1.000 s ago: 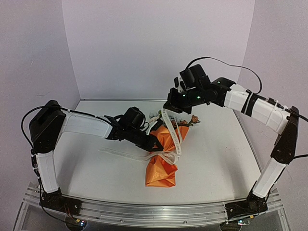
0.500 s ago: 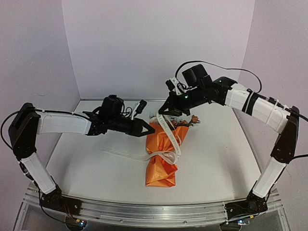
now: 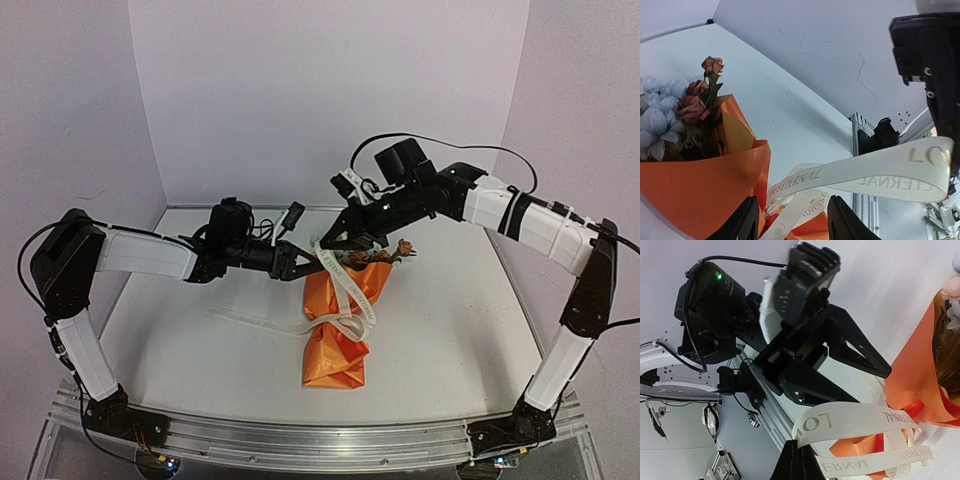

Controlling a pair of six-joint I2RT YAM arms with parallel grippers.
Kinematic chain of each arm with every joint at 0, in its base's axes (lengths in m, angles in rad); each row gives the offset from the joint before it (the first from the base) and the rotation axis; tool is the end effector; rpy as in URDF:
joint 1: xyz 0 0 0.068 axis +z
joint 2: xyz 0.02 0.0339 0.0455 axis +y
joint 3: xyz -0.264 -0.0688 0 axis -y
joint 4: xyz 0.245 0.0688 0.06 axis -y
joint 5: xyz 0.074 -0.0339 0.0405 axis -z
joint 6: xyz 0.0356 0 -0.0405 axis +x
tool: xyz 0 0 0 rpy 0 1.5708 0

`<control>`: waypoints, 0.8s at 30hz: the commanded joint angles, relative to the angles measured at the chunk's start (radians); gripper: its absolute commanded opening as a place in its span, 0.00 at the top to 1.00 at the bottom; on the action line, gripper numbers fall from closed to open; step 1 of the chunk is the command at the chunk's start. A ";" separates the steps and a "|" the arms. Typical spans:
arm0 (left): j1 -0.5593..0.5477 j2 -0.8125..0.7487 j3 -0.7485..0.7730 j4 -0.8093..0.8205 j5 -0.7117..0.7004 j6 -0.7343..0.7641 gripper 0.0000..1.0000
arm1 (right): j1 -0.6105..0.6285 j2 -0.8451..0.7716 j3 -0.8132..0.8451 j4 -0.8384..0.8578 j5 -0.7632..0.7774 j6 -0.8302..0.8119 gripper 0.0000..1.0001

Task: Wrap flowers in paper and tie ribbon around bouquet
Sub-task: Pass from the right arm to the left

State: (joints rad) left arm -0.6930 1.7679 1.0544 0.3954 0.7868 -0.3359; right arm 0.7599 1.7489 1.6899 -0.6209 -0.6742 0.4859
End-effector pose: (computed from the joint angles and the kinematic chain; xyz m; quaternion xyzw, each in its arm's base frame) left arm 0.2842 -0.2688 0.2264 0.3540 0.6965 -0.5368 0.3185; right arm 0.2703 0.2876 0.3548 -0.2575 0.8242 0.4796 0.1561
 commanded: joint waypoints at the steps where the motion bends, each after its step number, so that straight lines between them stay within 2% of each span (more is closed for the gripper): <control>1: 0.001 0.014 -0.023 0.207 0.069 0.140 0.50 | -0.010 0.001 -0.002 0.006 -0.031 -0.020 1.00; 14: -0.031 0.092 0.078 0.119 0.067 0.242 0.53 | -0.013 0.015 0.010 0.006 -0.038 -0.012 1.00; 19: -0.038 0.129 0.117 0.117 0.054 0.229 0.54 | -0.013 0.015 0.008 0.006 -0.036 -0.012 1.00; 22: -0.044 0.137 0.136 0.115 0.051 0.228 0.60 | -0.013 0.010 0.004 0.006 -0.034 -0.012 1.00; 24: -0.045 0.139 0.146 0.109 0.036 0.222 0.72 | -0.013 0.007 -0.002 0.005 -0.026 -0.013 1.00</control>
State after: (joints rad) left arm -0.7336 1.9014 1.1409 0.5050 0.8356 -0.1287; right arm 0.7509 1.7546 1.6863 -0.6235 -0.7002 0.4828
